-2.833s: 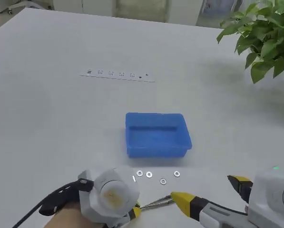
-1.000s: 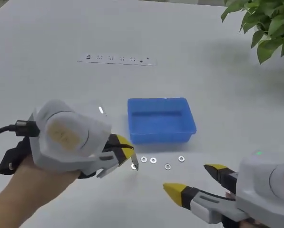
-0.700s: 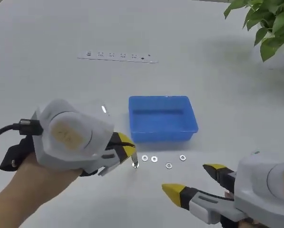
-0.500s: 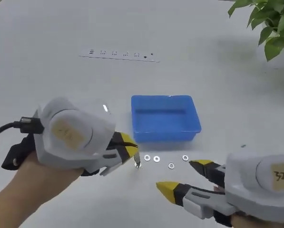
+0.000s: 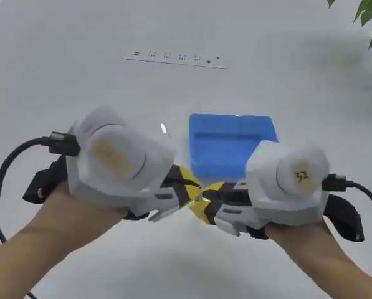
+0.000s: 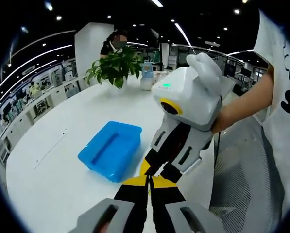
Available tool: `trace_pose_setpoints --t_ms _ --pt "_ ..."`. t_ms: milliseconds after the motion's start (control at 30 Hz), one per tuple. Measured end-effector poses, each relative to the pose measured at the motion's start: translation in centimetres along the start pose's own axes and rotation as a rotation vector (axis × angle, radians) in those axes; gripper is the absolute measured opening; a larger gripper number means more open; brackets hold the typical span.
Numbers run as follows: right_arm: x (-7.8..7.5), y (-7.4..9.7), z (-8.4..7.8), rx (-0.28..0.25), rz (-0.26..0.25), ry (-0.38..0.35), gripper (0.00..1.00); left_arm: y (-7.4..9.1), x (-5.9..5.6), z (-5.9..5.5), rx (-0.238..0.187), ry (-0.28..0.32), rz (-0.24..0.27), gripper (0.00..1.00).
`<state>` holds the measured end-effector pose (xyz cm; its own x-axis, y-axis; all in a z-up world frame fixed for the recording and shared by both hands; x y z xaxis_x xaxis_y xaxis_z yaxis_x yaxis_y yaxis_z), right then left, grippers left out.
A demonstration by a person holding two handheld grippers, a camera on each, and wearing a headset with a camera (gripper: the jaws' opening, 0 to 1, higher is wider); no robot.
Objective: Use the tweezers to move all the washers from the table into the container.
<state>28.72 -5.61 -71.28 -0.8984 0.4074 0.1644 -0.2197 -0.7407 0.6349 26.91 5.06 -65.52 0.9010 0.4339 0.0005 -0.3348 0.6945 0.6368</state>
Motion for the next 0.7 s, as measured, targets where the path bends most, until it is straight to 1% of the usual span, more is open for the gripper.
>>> trace_pose_setpoints --t_ms 100,167,367,600,700 --pt "0.14 0.09 0.00 -0.001 0.004 0.008 0.08 0.13 -0.04 0.01 0.013 -0.011 -0.004 0.00" --pt "0.33 0.28 0.03 0.000 0.009 0.014 0.08 0.23 -0.18 0.13 0.009 -0.013 -0.009 0.00" --pt "0.42 0.45 -0.27 0.005 0.000 0.018 0.08 -0.07 -0.52 0.20 0.012 -0.035 -0.018 0.00" --pt "0.31 0.76 -0.27 0.002 -0.012 0.020 0.08 -0.04 -0.57 0.46 0.008 -0.050 -0.019 0.00" --pt "0.17 0.69 -0.21 0.001 -0.013 0.022 0.08 -0.11 -0.51 0.52 0.013 -0.060 -0.016 0.00"
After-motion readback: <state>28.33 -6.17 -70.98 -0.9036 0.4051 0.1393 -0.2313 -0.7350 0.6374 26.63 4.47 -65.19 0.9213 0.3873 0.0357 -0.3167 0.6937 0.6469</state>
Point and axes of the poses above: the centre of the closed fingertips' face, and the gripper's own axes: y roughly backward along the fingers, x roughly to its left, z roughly out of its top, the point moved 9 cm from there along y, roughly backward along the fingers, and after that the axes turned 1 degree about -z, right-handed, at the moved point
